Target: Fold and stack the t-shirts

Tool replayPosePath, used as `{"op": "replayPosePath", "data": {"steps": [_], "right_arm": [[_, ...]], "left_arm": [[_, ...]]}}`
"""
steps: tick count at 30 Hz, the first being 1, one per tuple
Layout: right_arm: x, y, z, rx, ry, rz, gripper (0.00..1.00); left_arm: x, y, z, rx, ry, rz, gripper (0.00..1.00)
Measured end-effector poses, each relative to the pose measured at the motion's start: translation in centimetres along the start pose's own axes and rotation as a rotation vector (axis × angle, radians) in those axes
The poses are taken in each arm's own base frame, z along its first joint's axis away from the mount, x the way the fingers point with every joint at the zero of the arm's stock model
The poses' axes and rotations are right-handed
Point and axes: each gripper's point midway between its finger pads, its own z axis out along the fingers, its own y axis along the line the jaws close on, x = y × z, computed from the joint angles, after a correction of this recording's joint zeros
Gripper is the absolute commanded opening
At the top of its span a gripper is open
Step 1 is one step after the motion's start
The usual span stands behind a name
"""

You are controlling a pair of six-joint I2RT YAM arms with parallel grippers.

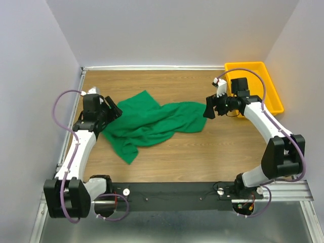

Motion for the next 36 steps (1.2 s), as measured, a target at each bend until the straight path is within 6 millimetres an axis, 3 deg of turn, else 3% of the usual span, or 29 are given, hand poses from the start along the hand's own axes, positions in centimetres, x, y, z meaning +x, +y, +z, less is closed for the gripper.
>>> {"op": "replayPosePath", "data": {"steps": [2,4,7,11,15,17,19,22,25,26,29,32,34,36], "right_arm": [[0.2,0.4,0.4,-0.038,0.005,-0.006,0.89],[0.4,0.9,0.8,-0.078,0.009,-0.011,0.88],[1.1,2.2,1.9,-0.158,0.035,-0.04,0.87],[2.7,7.5,4.3,-0.301,0.117,-0.17,0.81],[5.2,13.1,6.8,-0.382,0.218,-0.331,0.76],[6.9,14.5,8.3,-0.362,0.275,-0.398,0.73],[8.2,14.5,9.3,-0.321,0.32,-0.427,0.71],[9.5,12.7,10.8,-0.219,0.374,-0.435,0.63],[9.2,11.3,11.5,-0.148,0.371,-0.436,0.43],[9.1,11.0,11.6,-0.131,0.37,-0.435,0.28],[8.8,10.5,12.0,-0.099,0.362,-0.438,0.01],[8.3,10.1,11.9,-0.077,0.356,-0.426,0.01],[6.2,9.6,11.6,-0.05,0.324,-0.409,0.01],[0.5,7.4,11.1,0.03,0.207,-0.343,0.01]], "left_arm": [[2.7,1.0,0.7,-0.015,0.109,0.036,0.79],[4.4,1.6,0.1,-0.024,0.169,0.064,0.82],[3.6,1.0,-1.2,-0.001,0.142,0.1,0.82],[1.8,-0.4,-2.6,0.053,0.072,0.126,0.82],[2.0,-0.5,-2.7,0.061,0.076,0.121,0.82],[2.1,-0.3,-2.9,0.057,0.074,0.113,0.82],[2.0,-0.3,-3.3,0.057,0.065,0.104,0.82],[1.4,-0.6,-4.2,0.073,0.028,0.093,0.82],[1.0,-1.0,-4.9,0.087,0.005,0.088,0.82],[1.0,-1.0,-4.9,0.088,0.003,0.088,0.82],[1.0,-1.0,-4.9,0.086,0.005,0.087,0.82],[1.0,-0.9,-4.9,0.085,0.005,0.088,0.82],[1.0,-0.9,-4.9,0.084,0.006,0.091,0.82],[1.1,-0.9,-4.9,0.084,0.006,0.098,0.81]]}}
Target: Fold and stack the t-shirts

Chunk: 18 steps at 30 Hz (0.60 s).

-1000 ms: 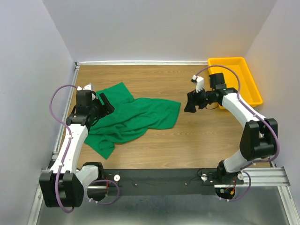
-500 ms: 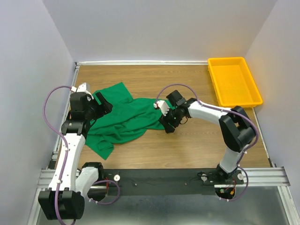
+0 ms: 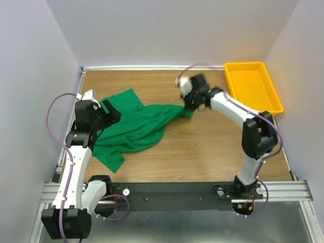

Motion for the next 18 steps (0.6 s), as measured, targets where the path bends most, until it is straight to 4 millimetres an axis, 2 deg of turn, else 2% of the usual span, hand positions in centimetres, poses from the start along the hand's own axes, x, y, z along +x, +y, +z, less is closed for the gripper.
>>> {"op": "replayPosePath", "data": {"steps": [1,2,3,4,5,6,7,8,9,11,12,13,15,17,18], "right_arm": [[-3.1,-3.3,-1.4,0.068,-0.072,0.052,0.03],[-5.9,-6.1,-2.7,0.127,-0.152,0.098,0.42],[-9.2,-10.6,-4.6,0.215,-0.248,0.158,0.65],[-10.6,-12.8,-5.4,0.257,-0.295,0.195,0.8],[-12.7,-16.7,-7.3,0.344,-0.373,0.225,0.93],[-13.1,-18.7,-8.1,0.388,-0.406,0.246,0.96],[-12.6,-20.0,-8.5,0.413,-0.416,0.273,0.97],[-11.3,-20.4,-8.4,0.421,-0.397,0.294,0.97],[-10.0,-20.3,-8.0,0.414,-0.367,0.305,0.97],[-7.1,-17.5,-5.9,0.309,-0.305,0.265,0.97],[-5.5,-15.1,-4.9,0.212,-0.267,0.227,0.97],[-3.3,-11.8,-4.1,0.087,-0.218,0.181,0.96],[-0.3,-6.0,-3.5,-0.123,-0.158,0.084,0.92],[1.5,-1.7,-3.2,-0.23,-0.11,0.022,0.86],[1.9,-0.6,-3.0,-0.253,-0.094,0.006,0.86]], "left_arm": [[0.0,0.0,0.0,0.0,-0.001,0.001,0.81],[0.0,0.0,0.0,0.001,-0.001,0.003,0.82],[0.0,0.0,0.0,0.001,-0.001,0.004,0.82],[-0.1,0.0,0.0,0.002,-0.002,0.005,0.82],[-0.1,0.0,0.1,0.003,-0.002,0.006,0.82],[-0.2,-0.1,0.2,0.004,-0.004,0.006,0.82],[-0.2,-0.1,0.2,0.007,-0.003,0.007,0.82],[-0.2,-0.1,0.2,0.009,-0.004,0.008,0.82],[-0.2,-0.2,0.2,0.013,-0.003,0.008,0.82],[-0.2,-0.5,0.1,0.036,-0.015,0.011,0.82],[0.0,-0.6,0.1,0.05,-0.016,0.011,0.82],[0.3,-0.7,0.1,0.061,-0.015,0.011,0.81],[1.7,-0.5,0.4,0.081,0.009,0.001,0.81],[3.0,-0.2,0.8,0.088,0.046,-0.013,0.81],[3.4,-0.1,0.9,0.091,0.06,-0.017,0.81]]}}
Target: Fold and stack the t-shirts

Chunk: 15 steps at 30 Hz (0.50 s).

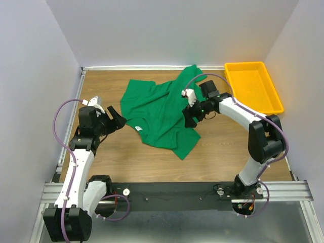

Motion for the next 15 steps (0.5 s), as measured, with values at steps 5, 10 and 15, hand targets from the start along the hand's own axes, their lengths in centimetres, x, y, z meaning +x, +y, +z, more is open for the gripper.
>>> {"op": "replayPosePath", "data": {"steps": [5,10,15], "right_arm": [[1.5,-2.0,2.1,0.137,0.096,0.074,0.86],[3.4,-8.6,2.0,0.415,0.149,0.254,0.8],[3.5,-11.4,2.7,0.52,0.142,0.34,0.53]], "left_arm": [[-0.1,-0.6,0.2,0.031,0.007,-0.002,0.81],[-0.5,-1.2,0.2,0.057,-0.004,0.001,0.81],[-0.4,-1.5,-0.2,0.073,-0.016,-0.009,0.81]]}}
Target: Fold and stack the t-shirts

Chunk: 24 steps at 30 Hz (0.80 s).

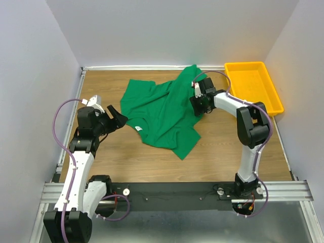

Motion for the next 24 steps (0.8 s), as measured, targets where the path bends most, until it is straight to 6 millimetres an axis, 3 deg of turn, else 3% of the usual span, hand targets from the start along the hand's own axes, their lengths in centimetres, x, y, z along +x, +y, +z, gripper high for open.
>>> {"op": "replayPosePath", "data": {"steps": [1,3,4,6,9,11,12,16,19,20,21,24], "right_arm": [[0.2,0.2,0.4,-0.006,0.004,0.013,0.49],[0.0,0.4,0.5,-0.015,-0.001,0.043,0.28],[-0.1,0.9,0.6,-0.037,-0.005,0.05,0.13],[-0.2,1.5,0.7,-0.07,-0.01,0.07,0.01],[0.9,3.1,-0.1,-0.172,0.009,0.049,0.0],[2.3,4.7,-2.1,-0.271,0.038,-0.016,0.01],[3.2,5.9,-4.2,-0.35,0.056,-0.082,0.14],[6.5,10.8,-15.9,-0.596,-0.033,-0.461,0.43],[7.6,11.5,-21.4,-0.612,-0.152,-0.598,0.85],[7.5,11.1,-22.0,-0.591,-0.177,-0.604,0.93],[7.2,10.3,-21.8,-0.556,-0.185,-0.569,0.93],[5.3,5.9,-18.0,-0.412,-0.15,-0.369,0.93]], "left_arm": [[0.1,0.0,-0.1,0.002,-0.001,-0.002,0.81],[0.4,0.0,-0.2,0.006,0.0,-0.005,0.81],[0.5,0.0,-0.3,0.008,0.001,-0.006,0.81],[0.6,0.0,-0.3,0.011,0.002,-0.009,0.81],[0.6,-0.1,-0.3,0.014,0.004,-0.009,0.81],[0.7,-0.1,-0.3,0.013,0.005,-0.008,0.81],[0.6,-0.1,-0.3,0.013,0.006,-0.005,0.81],[0.4,-0.1,-0.2,0.014,0.005,-0.001,0.81],[0.3,0.0,0.5,0.013,0.018,-0.005,0.81],[0.2,0.0,0.8,0.012,0.022,-0.007,0.81],[0.3,0.1,1.1,0.009,0.032,-0.011,0.81],[0.0,0.1,1.7,0.009,0.049,-0.017,0.81]]}}
